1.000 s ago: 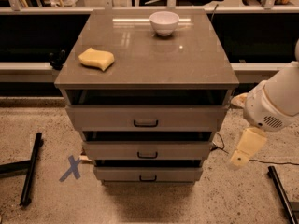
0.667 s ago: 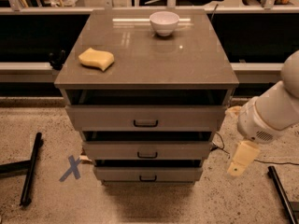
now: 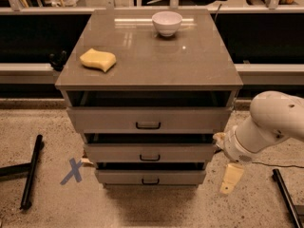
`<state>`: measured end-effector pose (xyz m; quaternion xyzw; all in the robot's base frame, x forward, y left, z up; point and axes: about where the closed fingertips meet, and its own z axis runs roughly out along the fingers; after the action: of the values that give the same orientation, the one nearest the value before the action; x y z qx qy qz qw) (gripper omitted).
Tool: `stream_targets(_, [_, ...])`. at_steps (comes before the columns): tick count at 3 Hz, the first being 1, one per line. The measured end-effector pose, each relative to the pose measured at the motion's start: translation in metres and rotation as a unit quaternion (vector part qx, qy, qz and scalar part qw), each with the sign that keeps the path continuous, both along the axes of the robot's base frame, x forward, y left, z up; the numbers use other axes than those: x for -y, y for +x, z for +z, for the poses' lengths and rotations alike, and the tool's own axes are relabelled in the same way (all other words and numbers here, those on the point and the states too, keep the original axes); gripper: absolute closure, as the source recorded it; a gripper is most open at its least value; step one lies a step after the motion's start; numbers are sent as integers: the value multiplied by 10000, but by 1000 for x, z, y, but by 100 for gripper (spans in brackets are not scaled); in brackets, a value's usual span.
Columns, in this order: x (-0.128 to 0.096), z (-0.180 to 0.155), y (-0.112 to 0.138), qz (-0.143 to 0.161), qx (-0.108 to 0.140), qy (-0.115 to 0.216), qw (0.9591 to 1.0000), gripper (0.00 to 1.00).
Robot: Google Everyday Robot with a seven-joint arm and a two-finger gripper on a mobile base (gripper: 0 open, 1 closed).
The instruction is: Open middle drawer
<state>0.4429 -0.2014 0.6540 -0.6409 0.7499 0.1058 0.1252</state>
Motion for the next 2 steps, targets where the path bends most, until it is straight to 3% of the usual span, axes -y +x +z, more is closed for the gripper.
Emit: stream_targets(2, [0, -20, 6, -10, -4, -64, 10000, 0])
